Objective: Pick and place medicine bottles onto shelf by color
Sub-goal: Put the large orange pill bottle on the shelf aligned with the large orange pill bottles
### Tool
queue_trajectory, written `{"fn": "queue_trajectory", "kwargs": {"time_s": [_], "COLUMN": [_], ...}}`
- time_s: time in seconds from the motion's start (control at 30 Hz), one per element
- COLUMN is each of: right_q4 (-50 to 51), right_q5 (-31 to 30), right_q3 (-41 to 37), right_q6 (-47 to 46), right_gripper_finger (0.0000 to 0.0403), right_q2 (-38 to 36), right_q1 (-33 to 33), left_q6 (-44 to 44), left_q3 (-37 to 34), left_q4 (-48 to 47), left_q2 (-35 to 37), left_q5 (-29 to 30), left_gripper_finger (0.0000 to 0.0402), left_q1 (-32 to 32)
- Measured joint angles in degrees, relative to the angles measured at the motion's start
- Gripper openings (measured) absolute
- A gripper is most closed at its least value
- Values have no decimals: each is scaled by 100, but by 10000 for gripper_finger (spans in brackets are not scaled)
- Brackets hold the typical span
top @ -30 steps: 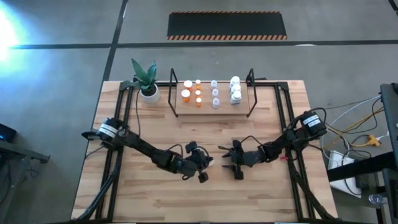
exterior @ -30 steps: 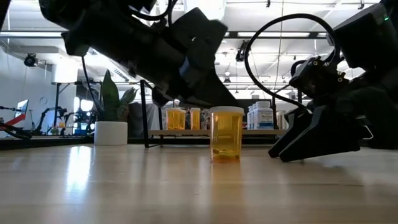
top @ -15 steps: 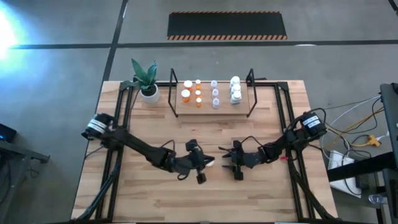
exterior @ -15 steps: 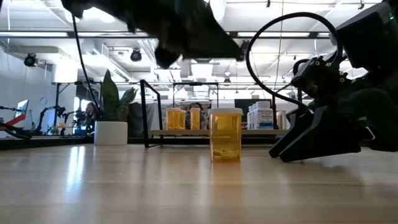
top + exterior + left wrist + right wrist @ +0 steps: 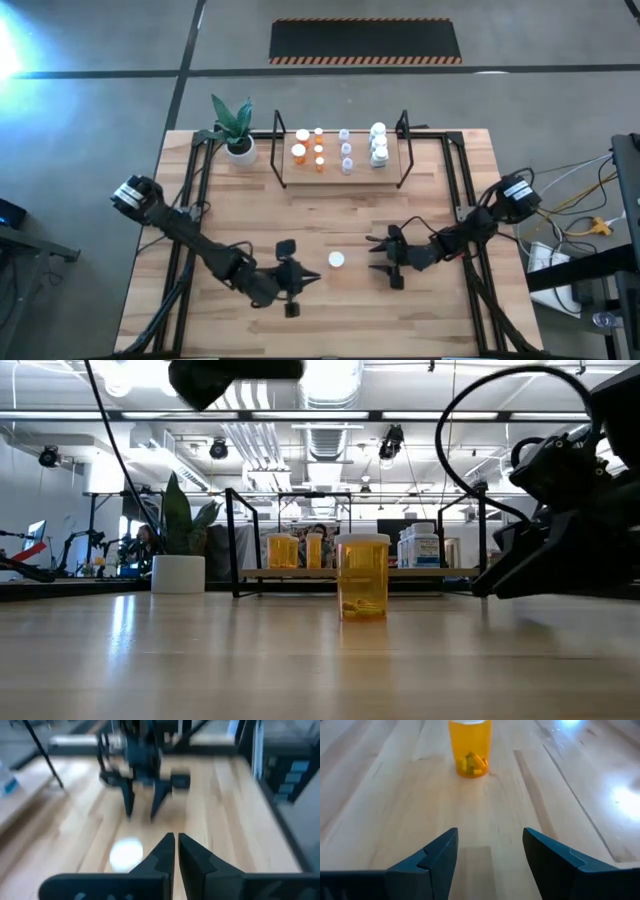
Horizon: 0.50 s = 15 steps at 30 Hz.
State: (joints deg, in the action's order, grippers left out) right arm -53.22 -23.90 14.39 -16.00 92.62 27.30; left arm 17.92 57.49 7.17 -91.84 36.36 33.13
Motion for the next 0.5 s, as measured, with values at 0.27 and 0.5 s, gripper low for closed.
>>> {"fn": "queue_trajectory", "kwargs": {"time_s": [0.27,0.5], "right_q4": [-25,-6], "right_q5": [-27,-44], "right_q3": [-93,158], "right_q6": [-291,-37], "right_gripper_finger": [215,215], "right_q2": [-164,-58], "right_q1": [166,158], "left_q6": [537,1048], "left_q3": [-215,-755], "left_q4": [-916,-162], "left_q2": [-72,-80], "left_q5": [-202,28], "left_gripper_finger": [5,23], "left_q1": [162,-57]}}
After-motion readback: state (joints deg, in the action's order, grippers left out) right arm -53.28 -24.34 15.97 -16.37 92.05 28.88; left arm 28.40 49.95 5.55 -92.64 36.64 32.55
